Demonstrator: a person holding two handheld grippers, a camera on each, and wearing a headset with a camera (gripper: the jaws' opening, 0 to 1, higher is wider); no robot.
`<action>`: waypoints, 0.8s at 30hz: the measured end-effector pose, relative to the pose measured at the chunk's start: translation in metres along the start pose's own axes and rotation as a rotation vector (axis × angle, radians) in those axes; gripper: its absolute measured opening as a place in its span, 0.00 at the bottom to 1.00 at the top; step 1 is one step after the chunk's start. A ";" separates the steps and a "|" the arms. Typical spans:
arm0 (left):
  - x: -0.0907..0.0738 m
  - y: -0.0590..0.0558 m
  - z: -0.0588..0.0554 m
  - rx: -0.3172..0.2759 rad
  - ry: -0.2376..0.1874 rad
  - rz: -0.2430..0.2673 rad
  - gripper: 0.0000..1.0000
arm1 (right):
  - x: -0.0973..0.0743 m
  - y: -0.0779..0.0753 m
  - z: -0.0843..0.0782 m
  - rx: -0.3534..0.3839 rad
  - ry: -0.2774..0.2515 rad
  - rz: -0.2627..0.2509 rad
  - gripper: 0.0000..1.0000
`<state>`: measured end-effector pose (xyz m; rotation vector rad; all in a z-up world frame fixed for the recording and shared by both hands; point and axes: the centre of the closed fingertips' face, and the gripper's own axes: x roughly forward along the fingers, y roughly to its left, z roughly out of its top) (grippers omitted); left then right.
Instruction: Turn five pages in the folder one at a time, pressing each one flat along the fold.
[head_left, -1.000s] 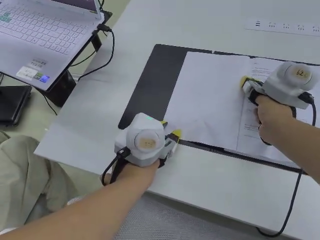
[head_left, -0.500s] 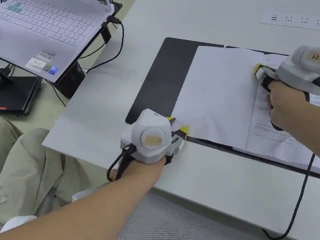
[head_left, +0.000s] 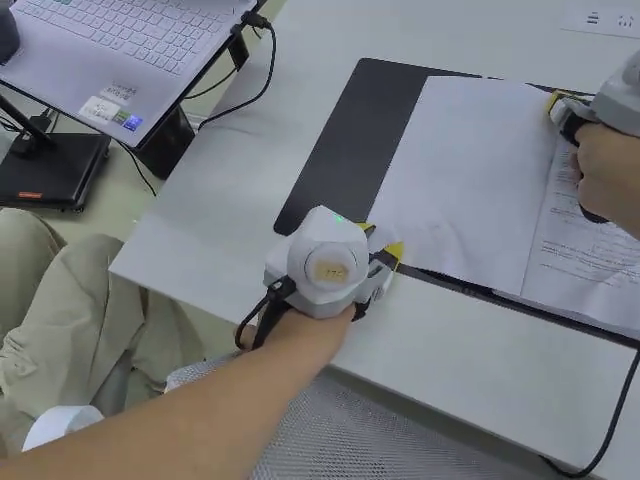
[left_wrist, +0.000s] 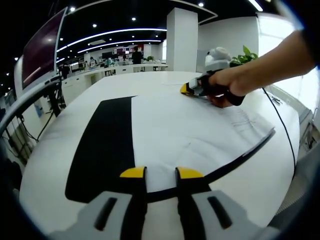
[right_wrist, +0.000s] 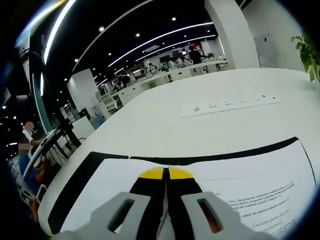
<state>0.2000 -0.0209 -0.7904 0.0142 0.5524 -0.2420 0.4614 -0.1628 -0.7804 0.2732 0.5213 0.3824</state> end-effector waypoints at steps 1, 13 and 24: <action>0.000 0.000 0.000 0.000 0.000 0.000 0.21 | 0.001 -0.001 0.001 -0.010 -0.001 -0.002 0.00; 0.001 0.000 0.001 0.000 0.002 0.000 0.21 | -0.003 -0.003 -0.002 -0.029 -0.006 0.014 0.00; 0.002 -0.002 0.002 0.011 0.009 -0.001 0.21 | -0.016 -0.001 -0.009 -0.002 -0.013 0.051 0.00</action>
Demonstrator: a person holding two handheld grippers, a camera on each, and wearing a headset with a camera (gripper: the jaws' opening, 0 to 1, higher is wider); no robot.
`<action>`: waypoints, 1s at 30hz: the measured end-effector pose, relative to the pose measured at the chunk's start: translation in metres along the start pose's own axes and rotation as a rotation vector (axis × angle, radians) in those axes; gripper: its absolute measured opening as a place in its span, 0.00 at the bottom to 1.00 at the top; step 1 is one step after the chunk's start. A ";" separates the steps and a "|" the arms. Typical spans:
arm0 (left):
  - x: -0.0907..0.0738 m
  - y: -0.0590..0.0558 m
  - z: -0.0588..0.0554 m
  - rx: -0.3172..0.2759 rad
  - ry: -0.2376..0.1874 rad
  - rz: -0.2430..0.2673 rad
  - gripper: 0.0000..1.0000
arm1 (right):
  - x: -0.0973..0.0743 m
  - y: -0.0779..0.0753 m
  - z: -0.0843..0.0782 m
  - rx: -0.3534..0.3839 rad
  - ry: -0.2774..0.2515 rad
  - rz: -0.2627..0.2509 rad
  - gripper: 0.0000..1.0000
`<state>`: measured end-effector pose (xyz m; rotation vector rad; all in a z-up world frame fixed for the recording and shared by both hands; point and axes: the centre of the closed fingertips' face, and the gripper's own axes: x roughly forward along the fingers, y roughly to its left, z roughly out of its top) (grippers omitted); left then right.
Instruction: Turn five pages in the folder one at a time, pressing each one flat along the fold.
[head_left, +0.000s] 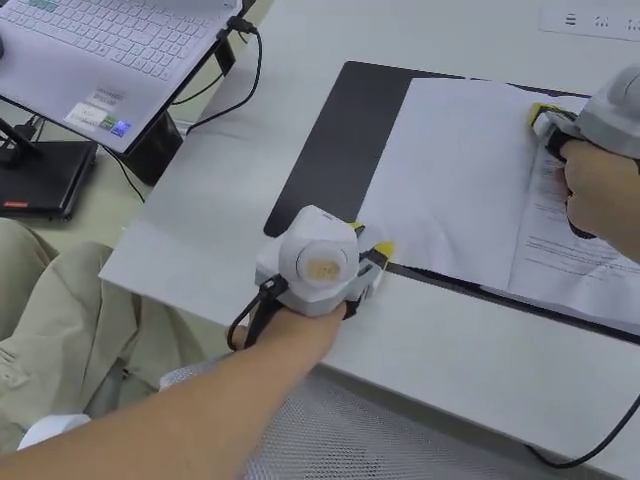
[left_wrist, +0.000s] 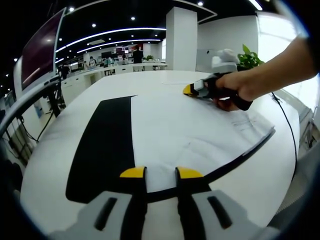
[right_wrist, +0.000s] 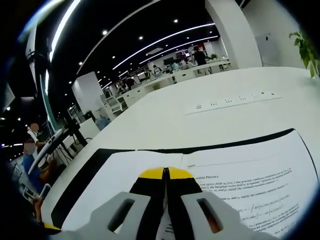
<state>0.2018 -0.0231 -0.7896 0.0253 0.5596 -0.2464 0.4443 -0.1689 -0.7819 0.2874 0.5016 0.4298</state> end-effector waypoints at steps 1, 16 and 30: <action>0.000 0.000 0.000 0.001 0.001 0.000 0.21 | -0.003 0.002 -0.002 0.015 0.004 0.004 0.00; 0.000 0.001 -0.001 0.011 -0.001 -0.001 0.21 | -0.044 0.028 -0.022 0.020 0.024 0.050 0.00; -0.001 0.002 -0.001 0.015 -0.006 0.002 0.21 | -0.083 0.040 -0.033 0.101 0.005 0.061 0.00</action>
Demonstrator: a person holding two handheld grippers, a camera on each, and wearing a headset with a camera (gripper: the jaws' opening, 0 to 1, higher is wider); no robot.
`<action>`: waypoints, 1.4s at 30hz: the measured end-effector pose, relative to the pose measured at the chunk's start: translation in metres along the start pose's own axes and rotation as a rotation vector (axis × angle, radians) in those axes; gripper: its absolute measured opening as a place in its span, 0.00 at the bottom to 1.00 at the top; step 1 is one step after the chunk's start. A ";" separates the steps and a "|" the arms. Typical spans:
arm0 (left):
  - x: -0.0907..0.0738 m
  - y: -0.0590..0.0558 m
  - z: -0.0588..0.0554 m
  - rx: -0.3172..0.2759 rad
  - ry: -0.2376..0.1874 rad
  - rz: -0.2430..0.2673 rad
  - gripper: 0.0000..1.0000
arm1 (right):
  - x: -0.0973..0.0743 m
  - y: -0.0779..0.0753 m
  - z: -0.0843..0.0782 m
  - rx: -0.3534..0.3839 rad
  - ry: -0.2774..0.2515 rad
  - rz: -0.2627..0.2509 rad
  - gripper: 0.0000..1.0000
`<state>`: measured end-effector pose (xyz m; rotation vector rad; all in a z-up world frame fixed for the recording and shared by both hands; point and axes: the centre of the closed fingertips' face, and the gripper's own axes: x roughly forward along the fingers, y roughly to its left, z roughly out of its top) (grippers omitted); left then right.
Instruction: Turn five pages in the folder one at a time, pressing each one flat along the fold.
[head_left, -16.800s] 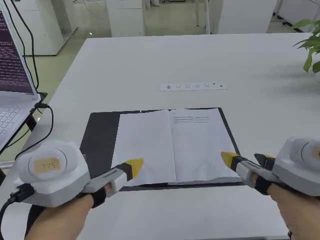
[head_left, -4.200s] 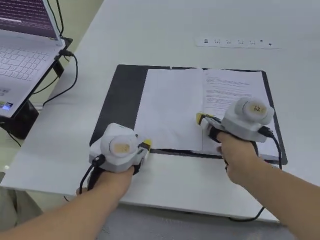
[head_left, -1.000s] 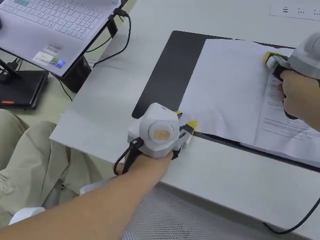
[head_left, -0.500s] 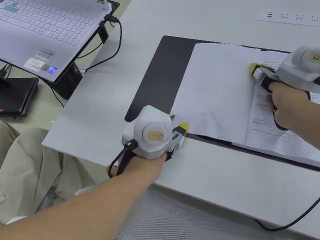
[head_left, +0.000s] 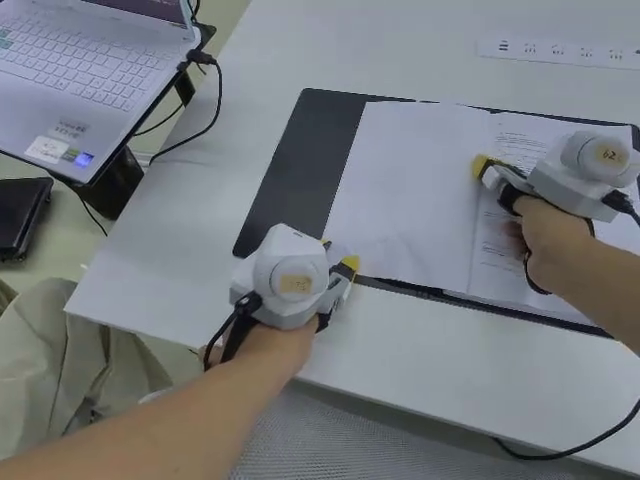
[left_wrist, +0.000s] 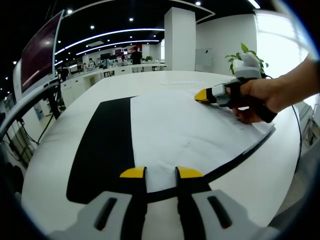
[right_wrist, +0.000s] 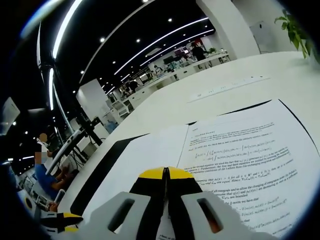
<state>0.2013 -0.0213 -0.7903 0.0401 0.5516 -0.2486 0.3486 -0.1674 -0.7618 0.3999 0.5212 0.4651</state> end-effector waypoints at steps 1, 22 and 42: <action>0.000 0.000 0.000 0.000 0.000 0.000 0.21 | -0.002 0.001 -0.001 0.002 0.001 0.002 0.00; 0.001 -0.001 -0.001 0.006 0.000 0.001 0.21 | -0.032 0.010 -0.030 0.017 0.027 0.006 0.00; 0.000 -0.001 -0.001 -0.003 -0.005 0.002 0.21 | -0.070 0.031 -0.068 -0.016 0.066 0.039 0.00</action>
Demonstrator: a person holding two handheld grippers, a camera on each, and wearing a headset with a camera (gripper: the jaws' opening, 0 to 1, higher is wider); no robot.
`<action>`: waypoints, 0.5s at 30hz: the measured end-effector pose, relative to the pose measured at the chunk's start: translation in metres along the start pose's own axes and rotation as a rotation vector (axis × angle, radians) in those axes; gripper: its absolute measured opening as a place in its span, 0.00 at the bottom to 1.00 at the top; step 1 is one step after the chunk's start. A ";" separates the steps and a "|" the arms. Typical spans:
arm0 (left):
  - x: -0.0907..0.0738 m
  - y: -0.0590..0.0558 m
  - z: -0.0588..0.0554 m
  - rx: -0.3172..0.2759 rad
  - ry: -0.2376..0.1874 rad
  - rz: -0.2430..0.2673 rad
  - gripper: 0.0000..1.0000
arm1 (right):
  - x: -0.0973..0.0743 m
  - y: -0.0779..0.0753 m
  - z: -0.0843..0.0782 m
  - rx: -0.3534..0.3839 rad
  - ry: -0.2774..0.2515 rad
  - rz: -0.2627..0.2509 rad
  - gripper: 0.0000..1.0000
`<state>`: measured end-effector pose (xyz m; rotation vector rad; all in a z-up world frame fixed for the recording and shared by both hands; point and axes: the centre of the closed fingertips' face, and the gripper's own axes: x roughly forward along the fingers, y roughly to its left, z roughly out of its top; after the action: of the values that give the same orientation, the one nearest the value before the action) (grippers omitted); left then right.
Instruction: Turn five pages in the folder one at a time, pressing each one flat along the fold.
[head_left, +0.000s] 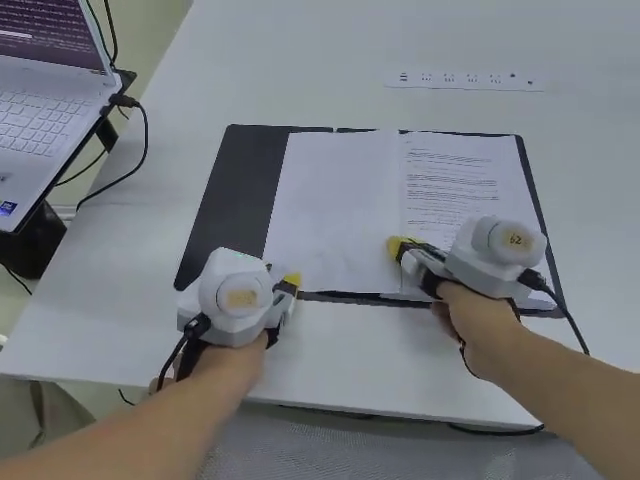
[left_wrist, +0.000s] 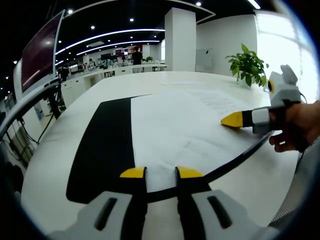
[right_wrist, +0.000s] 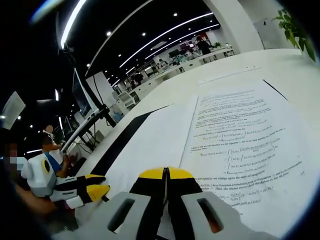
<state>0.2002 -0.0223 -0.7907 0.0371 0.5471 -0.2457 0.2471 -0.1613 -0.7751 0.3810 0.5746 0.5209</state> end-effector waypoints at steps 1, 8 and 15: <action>0.000 0.000 0.000 0.000 0.000 0.000 0.21 | -0.001 -0.001 -0.001 0.002 0.005 0.002 0.00; -0.001 0.000 0.000 0.000 -0.002 0.000 0.21 | -0.014 0.002 -0.015 0.033 0.030 0.023 0.00; -0.002 0.000 0.001 0.000 -0.004 -0.001 0.21 | -0.032 0.005 -0.030 0.141 0.072 0.043 0.00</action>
<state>0.1990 -0.0224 -0.7894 0.0369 0.5433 -0.2464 0.2047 -0.1688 -0.7828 0.5108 0.6764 0.5382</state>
